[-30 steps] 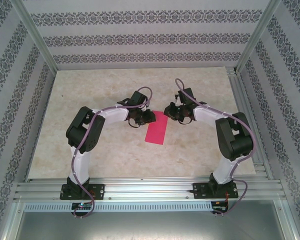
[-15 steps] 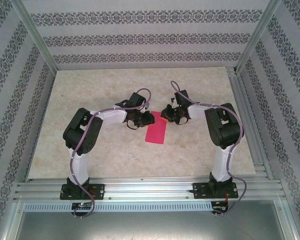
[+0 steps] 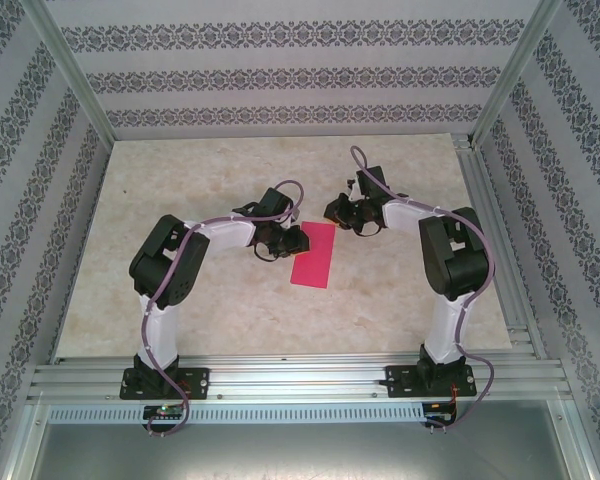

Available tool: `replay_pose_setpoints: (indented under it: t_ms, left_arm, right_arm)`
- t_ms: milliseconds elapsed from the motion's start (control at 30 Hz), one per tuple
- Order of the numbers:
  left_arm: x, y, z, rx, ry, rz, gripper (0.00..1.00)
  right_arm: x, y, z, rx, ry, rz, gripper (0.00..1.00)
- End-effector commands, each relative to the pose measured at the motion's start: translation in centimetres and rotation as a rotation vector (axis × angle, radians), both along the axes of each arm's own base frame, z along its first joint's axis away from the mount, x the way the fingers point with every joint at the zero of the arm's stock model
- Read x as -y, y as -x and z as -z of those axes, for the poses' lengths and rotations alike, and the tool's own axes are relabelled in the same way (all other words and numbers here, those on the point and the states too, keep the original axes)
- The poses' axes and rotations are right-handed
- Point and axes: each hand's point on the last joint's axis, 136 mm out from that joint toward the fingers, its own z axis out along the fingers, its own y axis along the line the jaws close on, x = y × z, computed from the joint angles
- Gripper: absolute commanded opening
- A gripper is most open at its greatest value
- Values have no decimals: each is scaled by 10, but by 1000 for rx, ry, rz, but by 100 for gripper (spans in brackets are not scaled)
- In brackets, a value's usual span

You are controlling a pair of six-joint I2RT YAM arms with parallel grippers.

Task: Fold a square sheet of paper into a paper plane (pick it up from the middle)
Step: Fold the square sheet of paper in half at the center of the table.

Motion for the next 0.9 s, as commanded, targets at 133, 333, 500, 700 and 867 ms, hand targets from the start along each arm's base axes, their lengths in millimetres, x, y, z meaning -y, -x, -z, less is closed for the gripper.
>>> replay_pose_setpoints:
  t_ms: [133, 333, 500, 700, 867]
  left_arm:
    - [3, 6, 9, -11, -17, 24, 23]
    - [4, 7, 11, -16, -20, 28, 23]
    - [4, 3, -3, 18, -8, 20, 24]
    - [-18, -11, -49, 159, -45, -82, 28]
    - [-73, -19, -67, 198, -71, -252, 34]
  right_arm:
    - [5, 4, 46, -91, 42, -4, 15]
    - [7, 4, 53, -95, 37, -8, 15]
    - [-3, -1, 11, -10, -25, -62, 22]
    - [21, 26, -30, 77, 179, -55, 41]
    - [28, 79, -34, 226, 461, -140, 45]
